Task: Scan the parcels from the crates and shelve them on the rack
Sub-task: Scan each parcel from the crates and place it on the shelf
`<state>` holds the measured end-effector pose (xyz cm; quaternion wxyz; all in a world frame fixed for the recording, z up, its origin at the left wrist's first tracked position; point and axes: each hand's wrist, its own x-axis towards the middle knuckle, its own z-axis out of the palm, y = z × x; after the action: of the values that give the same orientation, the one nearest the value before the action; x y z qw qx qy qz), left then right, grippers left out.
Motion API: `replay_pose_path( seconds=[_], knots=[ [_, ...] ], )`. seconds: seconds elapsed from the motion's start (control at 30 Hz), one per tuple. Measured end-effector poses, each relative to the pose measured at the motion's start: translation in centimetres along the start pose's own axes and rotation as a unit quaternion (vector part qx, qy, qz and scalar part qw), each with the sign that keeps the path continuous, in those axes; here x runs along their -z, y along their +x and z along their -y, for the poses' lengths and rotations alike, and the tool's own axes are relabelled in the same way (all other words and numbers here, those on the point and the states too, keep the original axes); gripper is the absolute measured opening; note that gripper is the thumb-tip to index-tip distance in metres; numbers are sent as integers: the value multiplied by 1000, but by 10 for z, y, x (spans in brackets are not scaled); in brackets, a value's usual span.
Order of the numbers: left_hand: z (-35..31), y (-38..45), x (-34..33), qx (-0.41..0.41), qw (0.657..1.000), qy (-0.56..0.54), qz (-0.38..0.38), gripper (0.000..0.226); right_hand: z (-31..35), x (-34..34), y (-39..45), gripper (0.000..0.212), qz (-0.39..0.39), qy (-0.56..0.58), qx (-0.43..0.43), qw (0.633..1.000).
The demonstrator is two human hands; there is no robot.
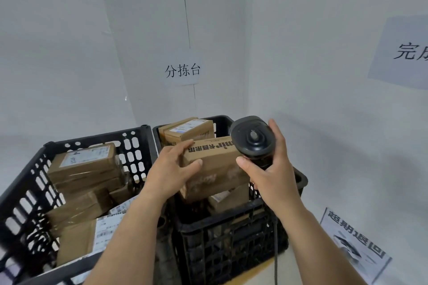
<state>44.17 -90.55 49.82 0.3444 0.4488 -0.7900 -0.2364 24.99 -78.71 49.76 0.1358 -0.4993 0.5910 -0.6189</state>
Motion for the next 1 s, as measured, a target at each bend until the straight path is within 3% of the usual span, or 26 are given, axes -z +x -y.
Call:
replay_pose_path(
  seconds=[0.17, 0.37, 0.57, 0.67, 0.77, 0.9, 1.0],
  knots=[
    [18, 16, -2, 77, 997, 0, -24, 51, 2, -7, 4, 93, 7, -3, -5, 1000],
    [29, 23, -14, 103, 988, 113, 19, 44, 0, -15, 8, 94, 15, -7, -7, 1000],
    [24, 27, -28, 49, 970, 236, -11, 36, -7, -18, 11, 94, 3, -6, -13, 1000],
    [17, 31, -34, -16, 943, 329, 38, 32, -9, -18, 12, 94, 1, -3, -6, 1000],
    [11, 34, -37, -50, 922, 360, 132, 52, -11, -21, 12, 92, -1, 3, -11, 1000],
    [4, 33, -35, -23, 865, 399, 304, 116, -8, -24, 11, 95, -1, -2, -22, 1000],
    [3, 36, -33, -8, 843, 414, 344, 131, -8, -23, 12, 95, 2, -5, -25, 1000]
  ],
)
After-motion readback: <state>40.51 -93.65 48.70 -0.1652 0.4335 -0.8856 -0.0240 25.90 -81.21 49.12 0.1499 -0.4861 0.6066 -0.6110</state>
